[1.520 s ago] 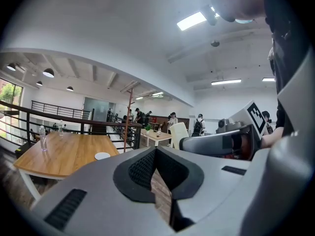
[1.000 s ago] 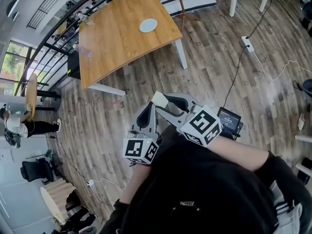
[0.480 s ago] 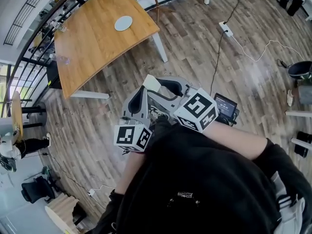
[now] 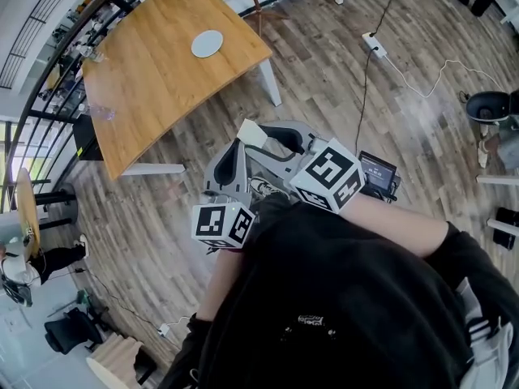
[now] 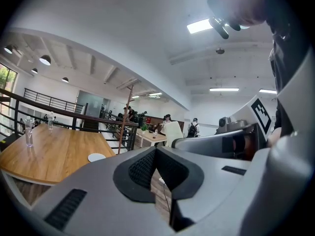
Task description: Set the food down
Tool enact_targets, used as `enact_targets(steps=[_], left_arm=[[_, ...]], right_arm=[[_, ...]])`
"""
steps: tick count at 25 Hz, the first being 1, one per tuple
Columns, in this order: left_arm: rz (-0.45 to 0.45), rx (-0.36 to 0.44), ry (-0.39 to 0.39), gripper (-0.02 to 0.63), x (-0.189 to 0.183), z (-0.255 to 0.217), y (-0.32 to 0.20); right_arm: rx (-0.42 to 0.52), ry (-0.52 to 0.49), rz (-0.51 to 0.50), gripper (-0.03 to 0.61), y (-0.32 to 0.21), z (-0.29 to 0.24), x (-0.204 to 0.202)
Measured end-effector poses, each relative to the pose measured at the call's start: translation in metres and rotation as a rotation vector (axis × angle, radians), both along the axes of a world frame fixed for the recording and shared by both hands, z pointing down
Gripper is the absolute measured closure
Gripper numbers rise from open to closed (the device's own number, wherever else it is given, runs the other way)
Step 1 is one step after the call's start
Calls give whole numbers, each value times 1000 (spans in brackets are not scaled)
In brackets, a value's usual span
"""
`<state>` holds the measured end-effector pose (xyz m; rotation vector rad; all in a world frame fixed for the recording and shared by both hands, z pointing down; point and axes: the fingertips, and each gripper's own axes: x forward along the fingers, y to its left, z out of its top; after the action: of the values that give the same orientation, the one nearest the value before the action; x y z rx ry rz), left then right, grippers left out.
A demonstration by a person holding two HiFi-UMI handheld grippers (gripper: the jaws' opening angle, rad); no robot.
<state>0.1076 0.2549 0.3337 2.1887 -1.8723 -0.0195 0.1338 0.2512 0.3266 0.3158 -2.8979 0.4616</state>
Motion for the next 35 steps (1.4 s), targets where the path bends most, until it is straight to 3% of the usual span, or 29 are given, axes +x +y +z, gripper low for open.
enact_targets(steps=[13,23,35], left_arm=[[-40,-24,17,609,-137,12,-38],[-36,-14,19,609,-216,12,-53],[-31,3,61,609,-254,14,-51]], right_arm=[[-17,25,-71,407,-39,11,-138],[-3,36,-76,407,-54,10,-218],[16,73,-76,407,-52,11,-256]])
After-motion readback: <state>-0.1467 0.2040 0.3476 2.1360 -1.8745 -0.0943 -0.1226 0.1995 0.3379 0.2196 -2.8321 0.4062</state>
